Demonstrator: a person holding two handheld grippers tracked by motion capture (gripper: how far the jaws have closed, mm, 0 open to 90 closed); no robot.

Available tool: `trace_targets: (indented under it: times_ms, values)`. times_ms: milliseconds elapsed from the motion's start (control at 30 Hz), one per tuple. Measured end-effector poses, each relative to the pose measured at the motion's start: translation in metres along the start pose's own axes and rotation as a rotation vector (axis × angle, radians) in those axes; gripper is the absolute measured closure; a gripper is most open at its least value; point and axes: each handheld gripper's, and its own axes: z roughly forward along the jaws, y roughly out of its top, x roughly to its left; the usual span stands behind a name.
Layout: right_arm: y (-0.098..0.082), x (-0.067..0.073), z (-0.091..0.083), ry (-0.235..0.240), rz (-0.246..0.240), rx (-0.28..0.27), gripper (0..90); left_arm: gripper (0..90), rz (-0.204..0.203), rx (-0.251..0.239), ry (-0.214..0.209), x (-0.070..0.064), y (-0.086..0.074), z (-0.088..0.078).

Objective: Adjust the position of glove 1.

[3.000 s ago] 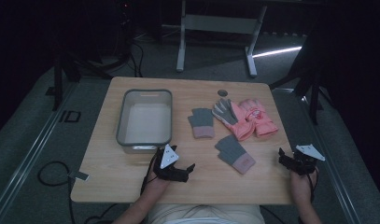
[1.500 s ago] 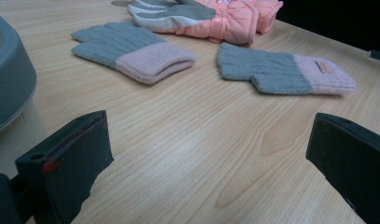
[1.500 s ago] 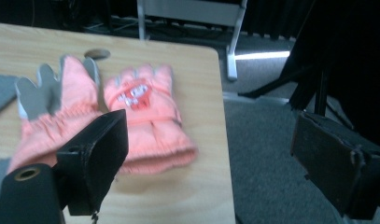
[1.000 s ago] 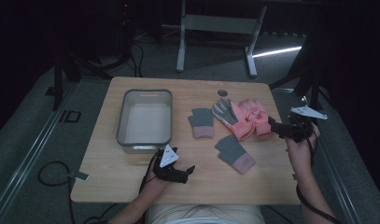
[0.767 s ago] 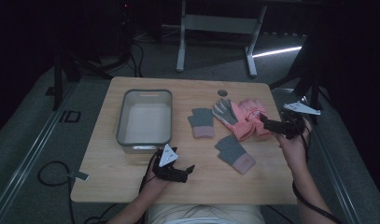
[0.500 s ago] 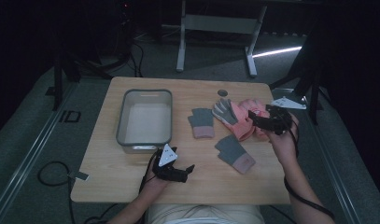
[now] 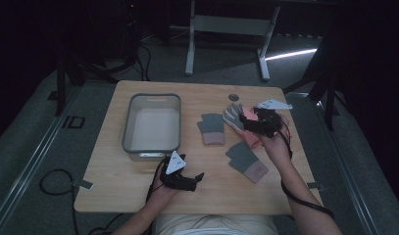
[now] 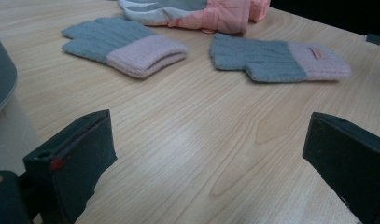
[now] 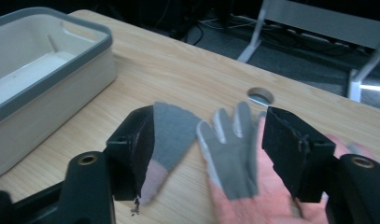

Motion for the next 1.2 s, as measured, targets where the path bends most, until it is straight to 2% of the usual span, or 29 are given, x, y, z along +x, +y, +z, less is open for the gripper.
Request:
trace_targets:
  times_ms: [33,333,500,800,1000,1200]
  values:
    - [0.0,0.0,0.0,0.0,0.0,0.0,35.8,1.8,0.0,0.0,0.0,0.0,0.0,0.0]
    - [-0.007,0.026,0.042,0.133,-0.057,0.101,46.3,1.5,0.002,-0.004,-0.007,0.0,0.0,-0.001]
    - [-0.014,0.037,0.063,0.157,-0.083,0.124,49.5,1.5,0.005,-0.008,-0.009,0.0,0.0,-0.001]
    - [-0.016,0.047,0.101,0.157,-0.086,0.158,51.7,1.5,0.016,-0.006,-0.006,-0.001,0.0,-0.001]
    - [-0.02,0.041,0.125,0.182,-0.032,0.234,57.3,1.5,0.014,-0.006,0.015,-0.001,-0.001,-0.002]
    - [-0.027,0.037,0.145,0.153,-0.045,0.265,55.9,1.1,0.016,-0.008,0.011,-0.001,-0.001,-0.002]
